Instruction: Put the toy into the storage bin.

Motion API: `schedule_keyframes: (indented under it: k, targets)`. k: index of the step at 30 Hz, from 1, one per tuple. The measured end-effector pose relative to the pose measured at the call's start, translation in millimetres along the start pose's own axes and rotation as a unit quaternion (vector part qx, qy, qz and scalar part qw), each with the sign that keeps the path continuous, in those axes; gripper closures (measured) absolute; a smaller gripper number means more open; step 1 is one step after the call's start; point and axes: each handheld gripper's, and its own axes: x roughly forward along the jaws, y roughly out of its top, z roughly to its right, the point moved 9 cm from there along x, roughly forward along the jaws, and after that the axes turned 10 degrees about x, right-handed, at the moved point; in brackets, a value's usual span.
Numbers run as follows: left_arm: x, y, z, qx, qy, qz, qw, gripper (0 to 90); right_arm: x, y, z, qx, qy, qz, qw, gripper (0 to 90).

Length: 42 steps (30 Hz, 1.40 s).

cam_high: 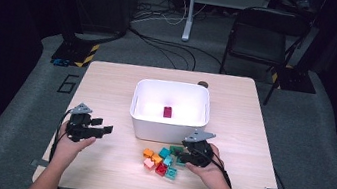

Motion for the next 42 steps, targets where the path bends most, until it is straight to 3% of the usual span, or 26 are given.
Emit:
schedule_keyframes:
  k: [10, 19, 24, 31, 33, 42]
  targets:
    - [0.5, 0.0, -0.2, 0.001, 0.001, 0.000, 1.0000, 37.2, 8.1, -4.6, 2.8, -0.003, -0.003, -0.011, 0.9999, 48.7]
    - [-0.2, 0.1, -0.5, 0.001, 0.001, 0.000, 1.0000, 37.2, 16.1, -11.6, -3.4, -0.007, 0.011, -0.031, 0.9994, 49.5]
    - [0.0, 0.7, -0.7, 0.001, 0.002, 0.003, 1.0000, 37.2, 15.8, -16.8, -9.1, -0.011, 0.023, -0.042, 0.9988, 53.8]
    - [0.2, 0.8, -0.4, 0.003, 0.001, 0.001, 1.0000, 37.2, 22.1, -20.4, -9.7, -0.020, 0.012, -0.052, 0.9984, 58.5]
    - [0.0, 0.7, -0.3, 0.002, 0.001, 0.001, 1.0000, 37.2, 24.2, -20.8, -10.7, -0.020, 0.014, -0.053, 0.9983, 64.6]
    - [-1.0, 0.7, -1.5, 0.001, 0.002, 0.002, 1.0000, 37.2, 22.2, -17.3, -15.8, -0.027, 0.010, -0.054, 0.9981, 65.8]
